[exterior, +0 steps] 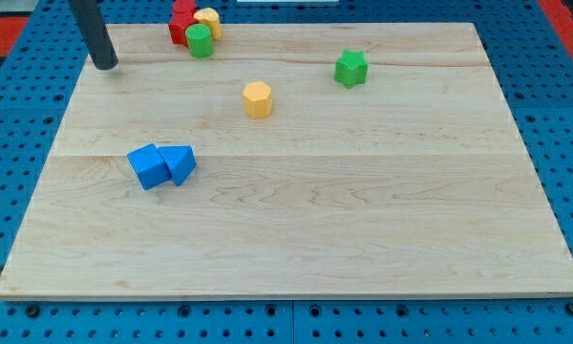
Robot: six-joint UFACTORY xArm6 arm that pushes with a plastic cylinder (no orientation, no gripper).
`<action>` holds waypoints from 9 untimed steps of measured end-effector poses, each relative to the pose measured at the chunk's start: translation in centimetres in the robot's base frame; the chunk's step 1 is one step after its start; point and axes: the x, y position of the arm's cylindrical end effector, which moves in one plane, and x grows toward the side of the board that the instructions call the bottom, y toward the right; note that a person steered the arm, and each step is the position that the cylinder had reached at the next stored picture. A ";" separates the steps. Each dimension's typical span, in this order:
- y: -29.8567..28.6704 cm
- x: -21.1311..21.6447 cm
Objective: Push the green circle along with red star a bit left
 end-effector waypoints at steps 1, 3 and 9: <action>0.3 -0.4; 11.3 0.0; 16.6 -4.6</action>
